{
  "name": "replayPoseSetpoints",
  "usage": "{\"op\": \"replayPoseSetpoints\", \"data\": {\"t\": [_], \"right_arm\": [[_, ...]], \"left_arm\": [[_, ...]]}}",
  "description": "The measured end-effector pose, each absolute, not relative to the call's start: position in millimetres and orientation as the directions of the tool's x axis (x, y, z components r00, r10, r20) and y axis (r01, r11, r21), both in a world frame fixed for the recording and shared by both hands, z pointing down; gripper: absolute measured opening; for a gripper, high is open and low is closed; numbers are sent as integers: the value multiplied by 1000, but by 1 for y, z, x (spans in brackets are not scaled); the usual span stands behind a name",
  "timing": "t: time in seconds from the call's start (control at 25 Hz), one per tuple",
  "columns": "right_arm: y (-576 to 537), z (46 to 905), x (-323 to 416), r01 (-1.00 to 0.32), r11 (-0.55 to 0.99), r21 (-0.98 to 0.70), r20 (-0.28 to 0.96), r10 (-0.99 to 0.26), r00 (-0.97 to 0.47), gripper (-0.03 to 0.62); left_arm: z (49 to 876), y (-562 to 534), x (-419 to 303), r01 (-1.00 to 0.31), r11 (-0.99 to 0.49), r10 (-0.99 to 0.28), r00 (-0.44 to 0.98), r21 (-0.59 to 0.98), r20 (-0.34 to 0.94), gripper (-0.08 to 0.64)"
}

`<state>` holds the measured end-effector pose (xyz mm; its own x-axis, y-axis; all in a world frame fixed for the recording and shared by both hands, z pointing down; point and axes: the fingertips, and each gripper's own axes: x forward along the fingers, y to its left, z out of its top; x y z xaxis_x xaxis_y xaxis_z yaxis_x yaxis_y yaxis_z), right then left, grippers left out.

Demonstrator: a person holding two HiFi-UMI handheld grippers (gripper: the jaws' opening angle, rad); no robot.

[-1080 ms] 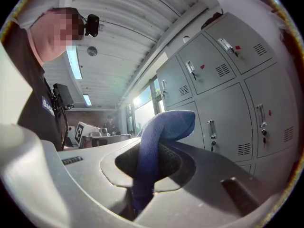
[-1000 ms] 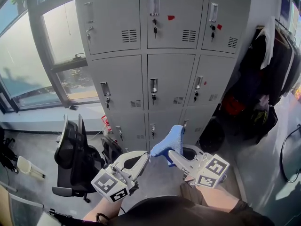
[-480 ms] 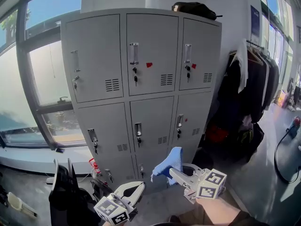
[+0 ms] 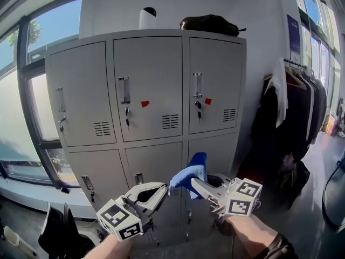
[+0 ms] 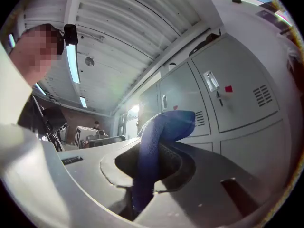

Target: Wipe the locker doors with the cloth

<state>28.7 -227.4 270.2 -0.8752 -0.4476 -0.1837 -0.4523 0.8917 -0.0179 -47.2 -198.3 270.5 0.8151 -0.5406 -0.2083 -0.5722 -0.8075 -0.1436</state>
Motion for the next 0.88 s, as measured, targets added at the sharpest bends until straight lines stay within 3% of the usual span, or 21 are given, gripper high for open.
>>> {"op": "replayPoseSetpoints", "data": {"t": [0.28, 0.52, 0.88], "right_arm": [[-293, 217, 70, -399, 917, 6, -168, -392, -904, 57], [-320, 163, 68, -378, 925, 31, -164, -369, -915, 57], [-368, 8, 76, -517, 833, 197, -141, -498, -855, 57]], "left_arm": [[223, -257, 13, -540, -813, -513, 841, -218, -173, 8], [191, -274, 10, -514, -806, -482, 858, -295, -177, 8], [196, -283, -38, -489, -836, -454, 871, -248, -185, 8]]}}
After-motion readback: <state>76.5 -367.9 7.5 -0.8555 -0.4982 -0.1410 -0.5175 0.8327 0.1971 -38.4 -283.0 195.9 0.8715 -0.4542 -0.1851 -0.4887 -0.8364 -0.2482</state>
